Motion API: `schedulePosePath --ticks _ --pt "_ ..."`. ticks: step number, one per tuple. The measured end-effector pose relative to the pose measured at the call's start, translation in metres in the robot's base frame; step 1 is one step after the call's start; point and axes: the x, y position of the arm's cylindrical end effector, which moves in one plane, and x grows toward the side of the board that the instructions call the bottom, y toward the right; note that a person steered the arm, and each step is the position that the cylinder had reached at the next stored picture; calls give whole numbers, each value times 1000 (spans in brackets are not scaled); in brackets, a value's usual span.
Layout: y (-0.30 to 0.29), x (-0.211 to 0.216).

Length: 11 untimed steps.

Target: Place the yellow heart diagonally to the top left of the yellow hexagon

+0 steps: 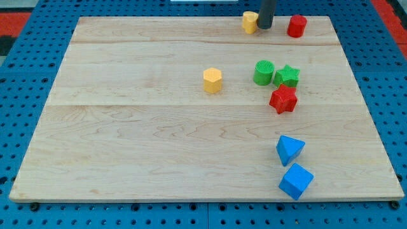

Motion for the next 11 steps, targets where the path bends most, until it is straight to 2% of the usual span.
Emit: schedulePosePath --ticks 1,2,3,5,9,10,11 --pt "5 -19" --pt "-43 -17" --pt "-101 7" --pt "-125 62" --pt "-150 66" --pt "-196 88" --pt "-219 97"
